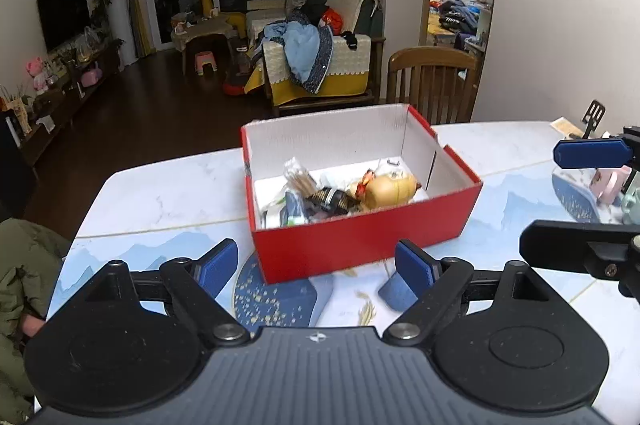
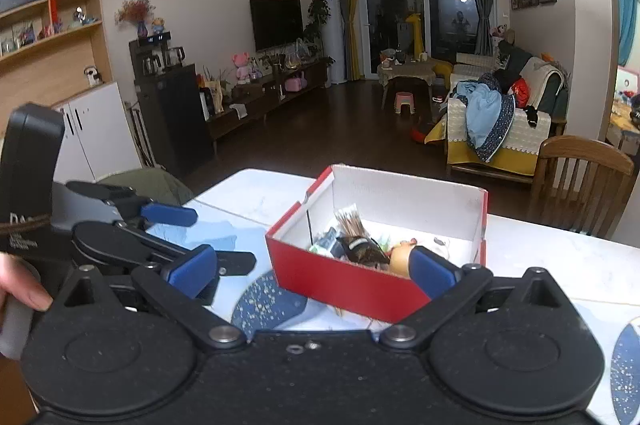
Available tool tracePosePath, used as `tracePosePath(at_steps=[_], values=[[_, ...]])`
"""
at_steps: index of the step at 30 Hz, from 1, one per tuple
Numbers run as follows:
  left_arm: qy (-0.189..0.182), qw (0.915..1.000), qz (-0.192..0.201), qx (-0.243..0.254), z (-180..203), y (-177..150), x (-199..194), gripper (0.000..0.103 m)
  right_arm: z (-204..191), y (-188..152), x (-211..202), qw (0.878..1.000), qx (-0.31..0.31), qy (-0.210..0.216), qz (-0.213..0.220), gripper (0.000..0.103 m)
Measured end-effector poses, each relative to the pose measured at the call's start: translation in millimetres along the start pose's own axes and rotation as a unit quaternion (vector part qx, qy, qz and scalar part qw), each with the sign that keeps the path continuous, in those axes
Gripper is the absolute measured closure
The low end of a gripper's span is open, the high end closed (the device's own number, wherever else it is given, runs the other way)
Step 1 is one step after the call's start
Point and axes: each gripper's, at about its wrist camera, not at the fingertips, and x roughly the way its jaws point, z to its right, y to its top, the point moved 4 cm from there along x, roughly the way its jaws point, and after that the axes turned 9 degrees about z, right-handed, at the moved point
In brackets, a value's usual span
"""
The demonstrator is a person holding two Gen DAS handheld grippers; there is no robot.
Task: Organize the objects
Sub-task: 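Withdraw both tools from the box toward the tape dispenser and tin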
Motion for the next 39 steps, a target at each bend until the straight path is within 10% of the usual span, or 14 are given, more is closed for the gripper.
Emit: tracePosePath(at_steps=[10,39], values=[[0.019,0.9974,-0.032,-0.063,-21.4,-42.5,2.4,0.000,-11.0,-49.0,11.3,0.998,-0.031,-0.007,-0.052,0.000],[0.087,0.9719,-0.176,-0.129,-15.6,-154.3,65.6,0.000,-25.2,-162.6,68.2,0.987,-0.047,-0.021,-0.155,0.006]])
